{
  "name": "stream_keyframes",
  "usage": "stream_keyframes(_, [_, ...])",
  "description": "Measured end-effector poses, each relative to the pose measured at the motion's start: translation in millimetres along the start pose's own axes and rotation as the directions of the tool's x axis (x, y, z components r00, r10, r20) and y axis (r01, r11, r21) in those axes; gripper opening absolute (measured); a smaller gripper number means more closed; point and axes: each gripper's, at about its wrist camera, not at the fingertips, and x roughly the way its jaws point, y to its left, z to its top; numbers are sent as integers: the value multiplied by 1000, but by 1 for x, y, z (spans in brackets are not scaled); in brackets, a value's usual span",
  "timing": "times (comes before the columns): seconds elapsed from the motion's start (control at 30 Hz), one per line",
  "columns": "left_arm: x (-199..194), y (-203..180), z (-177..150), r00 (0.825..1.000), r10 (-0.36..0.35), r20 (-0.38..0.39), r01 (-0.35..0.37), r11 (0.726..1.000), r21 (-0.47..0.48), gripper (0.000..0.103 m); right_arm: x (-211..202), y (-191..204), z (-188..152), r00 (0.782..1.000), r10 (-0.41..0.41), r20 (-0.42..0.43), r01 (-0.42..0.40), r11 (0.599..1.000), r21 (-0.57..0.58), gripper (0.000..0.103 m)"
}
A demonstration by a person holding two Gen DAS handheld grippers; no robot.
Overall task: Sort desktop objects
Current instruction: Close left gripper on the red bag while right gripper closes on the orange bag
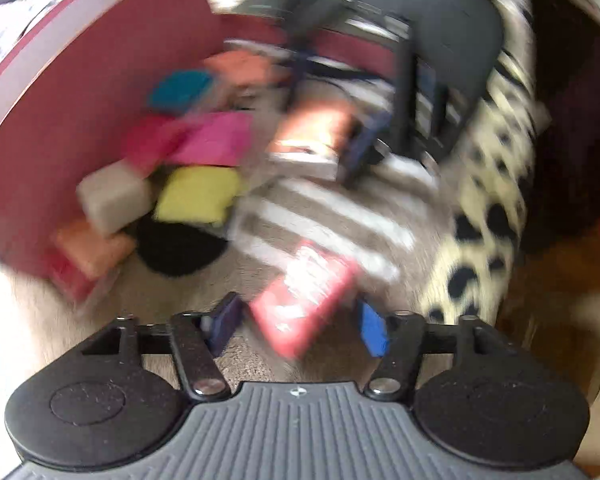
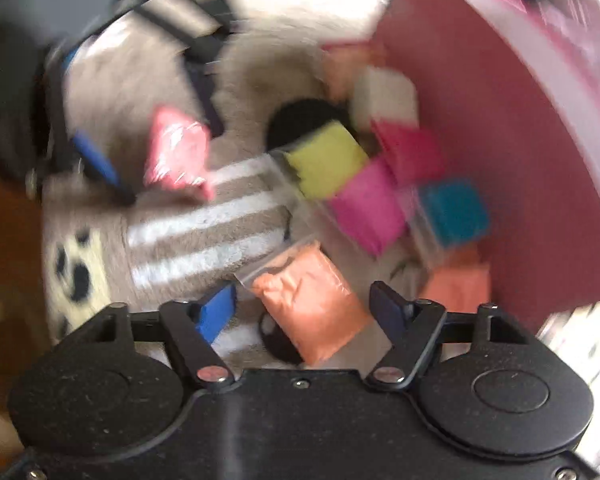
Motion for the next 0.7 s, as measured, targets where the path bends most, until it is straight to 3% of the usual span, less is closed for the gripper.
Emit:
stream_keyframes(0.07, [-4,6,-1,1000,-15,5,15,999,-52,58,-5,-10,-3,998,67,-3,-66,992,104,62])
stream_keyframes(0.13, [-12,2,-4,999,-25,38,25,1000,5,58,-12,-8,-6,994,113,0,-112,988,103,60])
stream_keyframes(0.2, [-20,-5,-8,996,-39,77,33,996,80,58,-22,-1,-9,998,66,20,-67,997,28,60])
stream_keyframes(0.3, [-24,-10,-11,994,-25,108,10,991,132,58,-30,0,-10,997,60,57,-61,998,17,66])
stream_keyframes(0.37, [-21,-10,-13,995,-17,100,2,989,149,58,-36,0,-11,995,60,82,-62,998,14,67])
stream_keyframes(0.53, [-12,-18,-16,997,-4,71,-13,971,237,58,-3,16,-9,997,44,61,-41,998,-51,67])
stream_keyframes(0.6, [-10,-20,-14,998,5,59,-20,970,241,57,8,25,-8,999,23,38,-20,998,-65,66])
stream_keyframes(0.7, [-11,-21,-12,999,8,40,-16,976,216,49,10,20,-10,999,29,29,-28,999,-43,55])
